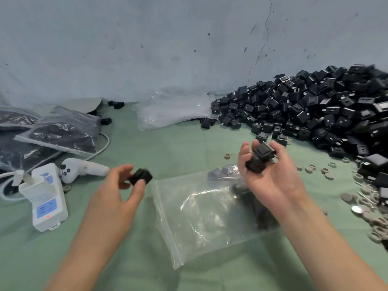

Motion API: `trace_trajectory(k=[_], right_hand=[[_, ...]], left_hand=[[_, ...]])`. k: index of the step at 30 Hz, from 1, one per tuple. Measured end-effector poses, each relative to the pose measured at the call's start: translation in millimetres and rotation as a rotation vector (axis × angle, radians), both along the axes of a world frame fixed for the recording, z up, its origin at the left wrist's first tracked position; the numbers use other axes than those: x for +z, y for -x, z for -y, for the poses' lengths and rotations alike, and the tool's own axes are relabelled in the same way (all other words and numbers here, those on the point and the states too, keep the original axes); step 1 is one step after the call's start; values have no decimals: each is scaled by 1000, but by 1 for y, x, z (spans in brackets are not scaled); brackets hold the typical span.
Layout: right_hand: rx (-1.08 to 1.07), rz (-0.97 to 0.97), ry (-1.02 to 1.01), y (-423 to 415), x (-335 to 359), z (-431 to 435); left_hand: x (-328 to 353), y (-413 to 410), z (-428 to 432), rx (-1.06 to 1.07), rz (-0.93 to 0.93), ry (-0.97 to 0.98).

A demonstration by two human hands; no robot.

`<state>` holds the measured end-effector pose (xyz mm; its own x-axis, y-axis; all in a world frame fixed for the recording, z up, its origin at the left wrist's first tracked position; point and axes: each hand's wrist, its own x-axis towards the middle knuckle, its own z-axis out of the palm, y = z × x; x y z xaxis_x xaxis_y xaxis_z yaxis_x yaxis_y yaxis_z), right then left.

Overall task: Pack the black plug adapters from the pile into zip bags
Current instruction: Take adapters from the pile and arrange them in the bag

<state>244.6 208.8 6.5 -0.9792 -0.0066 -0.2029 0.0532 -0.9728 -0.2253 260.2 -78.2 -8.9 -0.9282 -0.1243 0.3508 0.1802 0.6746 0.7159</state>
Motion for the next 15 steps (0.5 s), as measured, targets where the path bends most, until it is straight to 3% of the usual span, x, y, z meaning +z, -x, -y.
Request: trace_trajectory(k=[3,6,11,15], right_hand=[[-56,-2,-56,3,-1,-21],[-82,5,-62,4,-5,-35],[-107,-19,-13,6,-9,-41],[-116,-13,-18,8,-9,-36]], left_hand=[[-17,-3,16,-45,161,77],[-23,-11,12,-168,189,66],[-30,-8,-21,-446,185,127],[-31,10,-40,-592,14,419]])
